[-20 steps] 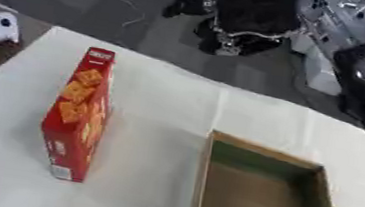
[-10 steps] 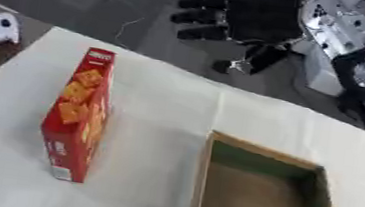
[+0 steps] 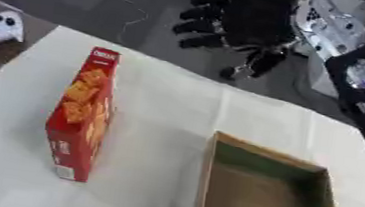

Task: Pick up objects on the table and place them in the box.

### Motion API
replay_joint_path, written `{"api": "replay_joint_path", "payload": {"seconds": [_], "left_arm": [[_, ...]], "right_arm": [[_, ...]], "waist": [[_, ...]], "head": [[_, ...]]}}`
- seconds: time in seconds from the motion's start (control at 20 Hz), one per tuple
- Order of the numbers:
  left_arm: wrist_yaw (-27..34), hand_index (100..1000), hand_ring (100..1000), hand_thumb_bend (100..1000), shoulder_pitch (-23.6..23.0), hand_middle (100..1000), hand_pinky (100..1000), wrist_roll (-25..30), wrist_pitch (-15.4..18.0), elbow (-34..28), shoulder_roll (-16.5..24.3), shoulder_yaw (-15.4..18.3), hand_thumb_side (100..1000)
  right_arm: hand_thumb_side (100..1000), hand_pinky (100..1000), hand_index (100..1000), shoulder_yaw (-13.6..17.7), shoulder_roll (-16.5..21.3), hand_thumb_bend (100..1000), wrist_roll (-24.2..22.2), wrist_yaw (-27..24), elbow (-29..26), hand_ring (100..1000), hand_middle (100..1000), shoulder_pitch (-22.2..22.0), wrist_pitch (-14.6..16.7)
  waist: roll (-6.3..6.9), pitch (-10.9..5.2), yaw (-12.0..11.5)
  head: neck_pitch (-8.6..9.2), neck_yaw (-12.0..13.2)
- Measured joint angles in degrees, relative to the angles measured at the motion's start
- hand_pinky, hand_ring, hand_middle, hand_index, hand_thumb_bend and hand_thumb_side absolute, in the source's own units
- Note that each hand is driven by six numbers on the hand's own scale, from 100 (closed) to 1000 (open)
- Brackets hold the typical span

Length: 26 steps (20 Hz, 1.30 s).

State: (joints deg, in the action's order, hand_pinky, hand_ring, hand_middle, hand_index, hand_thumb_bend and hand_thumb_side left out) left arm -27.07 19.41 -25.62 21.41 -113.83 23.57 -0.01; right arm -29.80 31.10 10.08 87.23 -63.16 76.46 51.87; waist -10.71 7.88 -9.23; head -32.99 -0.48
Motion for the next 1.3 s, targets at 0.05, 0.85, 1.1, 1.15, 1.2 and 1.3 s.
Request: {"api": "replay_joint_path", "payload": {"seconds": [0.05, 0.85, 1.1, 1.15, 1.2, 1.3], "left_arm": [[0.0, 907, 711, 204, 0.0, 753, 805, 0.1, -0.1, 0.0, 0.0, 0.0, 756], [1.9, 904, 707, 213, 1.6, 749, 800, 1.3, -0.2, 0.0, -2.0, -0.7, 754], [3.0, 903, 708, 214, 2.5, 749, 799, 1.9, 0.0, 0.0, -3.0, -1.4, 753], [3.2, 903, 708, 214, 2.8, 749, 799, 2.1, 0.1, 0.0, -3.3, -1.6, 753], [3.4, 903, 709, 215, 3.0, 749, 799, 2.3, 0.1, 0.0, -3.6, -1.8, 753], [3.9, 902, 710, 214, 3.4, 750, 799, 2.7, 0.2, 0.0, -4.1, -2.1, 753]], "right_arm": [[321, 1000, 1000, 0.0, -0.3, 462, -0.1, -0.3, -0.2, 1000, 1000, 0.2, 0.1], [100, 668, 1000, 4.8, -3.0, 458, -6.6, -15.3, -11.4, 834, 933, -2.4, 0.1], [100, 687, 1000, 8.7, -6.8, 464, -11.4, -18.8, -11.6, 834, 925, -2.9, 0.1], [100, 682, 1000, 9.4, -7.4, 464, -12.2, -19.1, -11.6, 831, 924, -2.9, 0.1], [100, 710, 1000, 9.9, -8.0, 465, -13.1, -19.2, -11.6, 849, 933, -2.9, 0.0], [100, 730, 1000, 10.9, -9.2, 463, -14.8, -19.2, -11.4, 860, 940, -3.1, -0.2]], "waist": [[-0.14, 0.00, -0.1], [-1.20, 0.35, -2.6], [-1.18, 0.42, -3.7], [-1.18, 0.47, -4.0], [-1.18, 0.50, -4.3], [-1.18, 0.51, -4.8]], "head": [[0.00, 0.1], [0.01, 0.5], [0.01, -0.1], [0.01, -0.3], [0.01, -0.5], [0.01, -1.0]]}}
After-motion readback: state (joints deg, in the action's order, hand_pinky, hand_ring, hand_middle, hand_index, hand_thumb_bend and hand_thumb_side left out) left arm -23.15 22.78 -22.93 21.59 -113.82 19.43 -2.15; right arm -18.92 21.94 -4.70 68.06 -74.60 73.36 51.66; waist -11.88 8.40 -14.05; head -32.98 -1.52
